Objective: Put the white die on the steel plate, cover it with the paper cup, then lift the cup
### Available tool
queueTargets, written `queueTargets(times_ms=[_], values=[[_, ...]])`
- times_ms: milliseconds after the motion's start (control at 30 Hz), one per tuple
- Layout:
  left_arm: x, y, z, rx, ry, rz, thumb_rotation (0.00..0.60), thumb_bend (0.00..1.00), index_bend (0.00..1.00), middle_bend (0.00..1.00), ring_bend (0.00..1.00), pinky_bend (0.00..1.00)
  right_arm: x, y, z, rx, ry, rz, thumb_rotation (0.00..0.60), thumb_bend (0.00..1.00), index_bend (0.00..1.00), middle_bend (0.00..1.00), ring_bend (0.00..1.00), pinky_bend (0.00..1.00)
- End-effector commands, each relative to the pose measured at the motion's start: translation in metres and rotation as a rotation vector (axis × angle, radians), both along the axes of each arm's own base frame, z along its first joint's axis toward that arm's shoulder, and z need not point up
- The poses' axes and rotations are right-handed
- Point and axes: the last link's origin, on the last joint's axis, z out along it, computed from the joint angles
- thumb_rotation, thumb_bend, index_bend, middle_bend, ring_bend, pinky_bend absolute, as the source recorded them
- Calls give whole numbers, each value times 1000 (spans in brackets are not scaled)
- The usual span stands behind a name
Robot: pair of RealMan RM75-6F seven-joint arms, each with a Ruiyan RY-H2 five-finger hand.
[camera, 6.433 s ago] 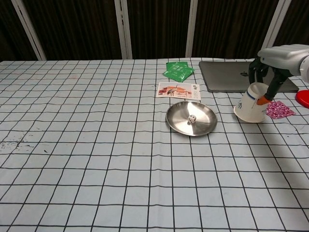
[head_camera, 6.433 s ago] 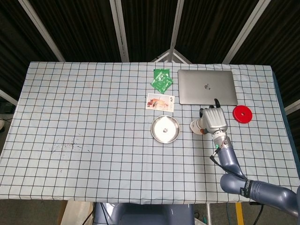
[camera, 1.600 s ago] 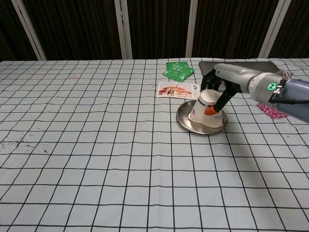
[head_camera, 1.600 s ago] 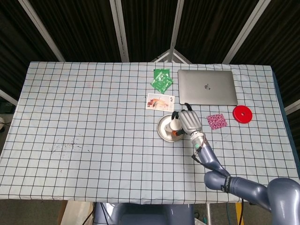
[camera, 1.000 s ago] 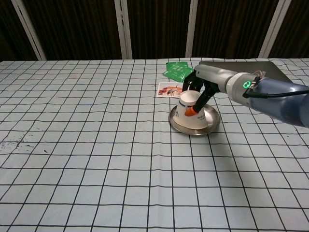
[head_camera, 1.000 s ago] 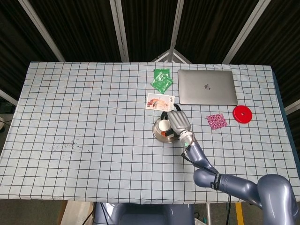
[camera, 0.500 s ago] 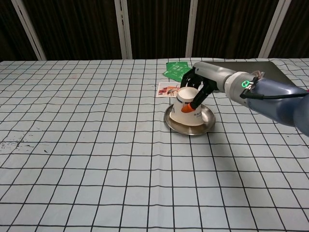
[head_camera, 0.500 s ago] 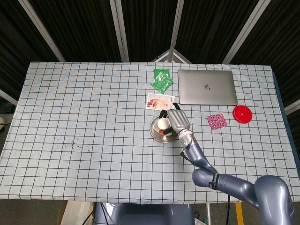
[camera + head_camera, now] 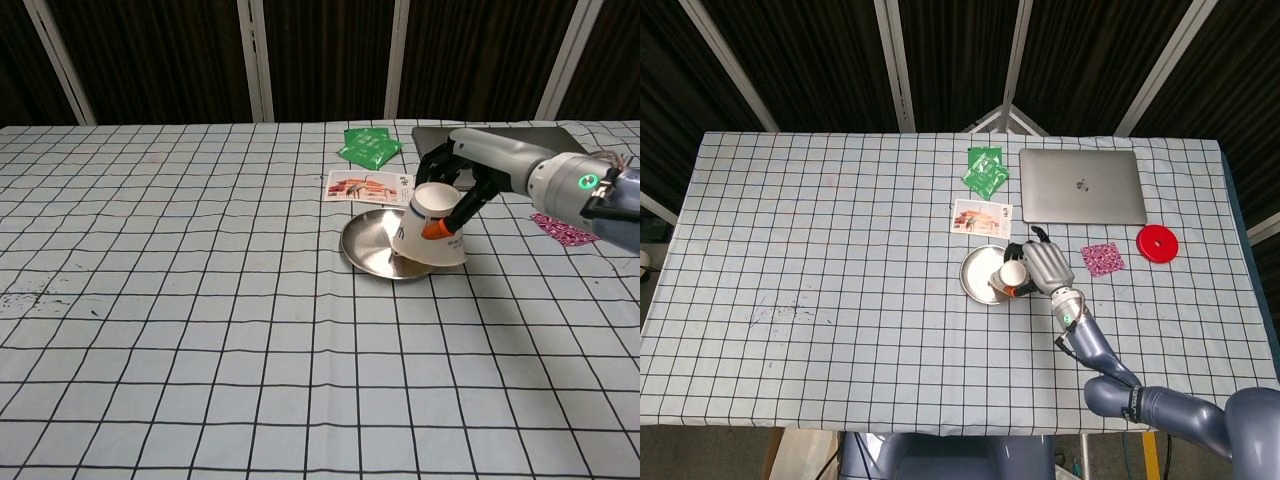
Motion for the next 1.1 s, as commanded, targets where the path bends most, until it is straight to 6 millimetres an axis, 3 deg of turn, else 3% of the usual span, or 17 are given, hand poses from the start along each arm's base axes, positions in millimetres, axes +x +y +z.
queueTargets(times_ms=[33, 267, 467, 600, 733, 933, 1100], values=[[1, 0, -1, -4, 2, -3, 600, 269, 364, 3, 0, 0, -3, 7, -3, 20, 7, 7, 600, 368, 655, 576, 405, 69], [0, 0, 0, 3, -1, -3, 600, 269, 364, 3, 0, 0, 7, 9, -12, 34, -20, 24, 600, 369, 654, 576, 405, 69], [0, 1, 0, -1, -1, -2, 600, 269, 364, 3, 0, 0, 27, 5, -17, 28, -49, 56, 600, 369, 655, 576, 405, 69], [0, 1, 0, 0, 0, -2, 600, 269, 364, 3, 0, 0, 39, -3, -13, -4, -67, 66, 600, 369, 655, 576, 406, 69], [-2, 0, 2, 4, 0, 5, 600, 269, 364, 3, 0, 0, 44, -18, 3, -75, -96, 54, 600, 369, 655, 576, 408, 72], [-3, -2, 3, 11, 0, 7, 600, 269, 364, 3, 0, 0, 29, -39, 35, -181, -75, 17, 600, 369, 655, 576, 409, 75], [-3, -2, 3, 10, 2, 9, 600, 269, 364, 3, 0, 0, -8, -50, 62, -229, 35, -25, 600, 370, 655, 576, 410, 75]])
